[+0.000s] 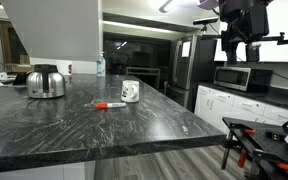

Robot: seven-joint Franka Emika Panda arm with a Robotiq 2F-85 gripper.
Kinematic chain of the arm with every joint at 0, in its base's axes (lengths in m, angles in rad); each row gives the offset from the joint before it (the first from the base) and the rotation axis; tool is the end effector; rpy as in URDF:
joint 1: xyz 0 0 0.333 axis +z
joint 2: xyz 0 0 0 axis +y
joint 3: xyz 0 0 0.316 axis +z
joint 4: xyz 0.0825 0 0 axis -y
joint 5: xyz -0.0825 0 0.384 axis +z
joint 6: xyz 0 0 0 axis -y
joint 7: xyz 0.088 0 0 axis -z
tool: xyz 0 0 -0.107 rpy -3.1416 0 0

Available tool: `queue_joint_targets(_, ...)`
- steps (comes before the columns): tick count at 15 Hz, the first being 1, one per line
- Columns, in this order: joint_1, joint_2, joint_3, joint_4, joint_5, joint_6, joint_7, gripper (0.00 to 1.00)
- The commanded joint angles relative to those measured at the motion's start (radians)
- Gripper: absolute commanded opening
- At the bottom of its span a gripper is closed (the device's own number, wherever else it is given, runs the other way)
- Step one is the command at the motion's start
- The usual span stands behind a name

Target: Bring the mug closer to the edge

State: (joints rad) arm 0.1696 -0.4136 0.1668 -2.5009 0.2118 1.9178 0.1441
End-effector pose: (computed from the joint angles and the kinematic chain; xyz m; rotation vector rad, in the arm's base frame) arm 0.3663 0.1440 0.4155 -3.0416 -0.1266 0.2981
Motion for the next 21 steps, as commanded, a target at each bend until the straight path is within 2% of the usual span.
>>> queue_joint_targets(1, -0.004, 0.0, 0.003, 0.001, 0.001, -0.002, -0.001, 1.0)
queue_joint_targets(8, -0.007, 0.018, -0.005, 0.014, -0.004, -0.009, -0.024, 1.0)
queue_joint_targets(12, -0.034, 0.093, -0.029, 0.088, -0.066, -0.025, -0.087, 1.0)
queue_joint_targets(16, -0.087, 0.222, -0.075, 0.243, -0.133, -0.026, -0.107, 1.0)
queue_joint_targets(21, -0.155, 0.431, -0.152, 0.53, -0.111, -0.056, -0.086, 1.0)
